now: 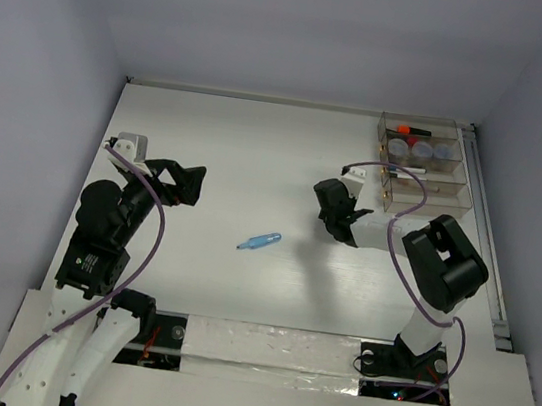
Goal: Sort the stationery into containers
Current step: Pick up the pen from the center of the board.
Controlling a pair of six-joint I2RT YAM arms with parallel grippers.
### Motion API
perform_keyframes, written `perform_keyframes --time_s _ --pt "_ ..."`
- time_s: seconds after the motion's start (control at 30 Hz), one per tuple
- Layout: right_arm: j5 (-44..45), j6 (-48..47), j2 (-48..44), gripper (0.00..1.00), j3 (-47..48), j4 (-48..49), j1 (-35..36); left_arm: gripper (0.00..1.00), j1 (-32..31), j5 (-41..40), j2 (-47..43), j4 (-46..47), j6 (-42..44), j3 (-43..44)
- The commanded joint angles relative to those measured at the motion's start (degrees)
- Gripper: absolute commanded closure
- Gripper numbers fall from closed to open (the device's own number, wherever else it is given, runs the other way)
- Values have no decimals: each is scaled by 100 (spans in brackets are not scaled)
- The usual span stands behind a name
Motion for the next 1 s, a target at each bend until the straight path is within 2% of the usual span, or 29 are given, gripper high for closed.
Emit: perform_keyframes --time_s 0.0,0.07,0.27,0.5,0.6,0.63,0.73,0.87,0.97 --pt "-331 131 223 60 -255 -731 -37 1 -30 67 -13 305 -25 -92" --pt "-348 123 188 53 -290 -739 -37 1 -30 84 -5 305 -33 -92" --pt "-454 131 64 50 -475 -731 -37 1 -30 102 -5 314 -33 -92" --pt "-348 96 29 62 -501 -757 -37 1 -30 102 -13 314 -42 -101" --pt "-331 26 90 72 -423 -775 -37 1 -30 102 -13 314 -42 -101" --pt "-322 8 99 78 -413 -783 -37 1 -30 102 -13 314 -42 -101" --pt "-357 -88 -76 85 -431 -783 -37 1 -30 102 4 314 -42 -101" --pt "-584 -474 -795 88 -273 -1187 16 1 -30 172 74 366 -68 -92" --pt "-1348 -949 -1437 88 280 -2003 16 1 23 400 197 489 -165 -92"
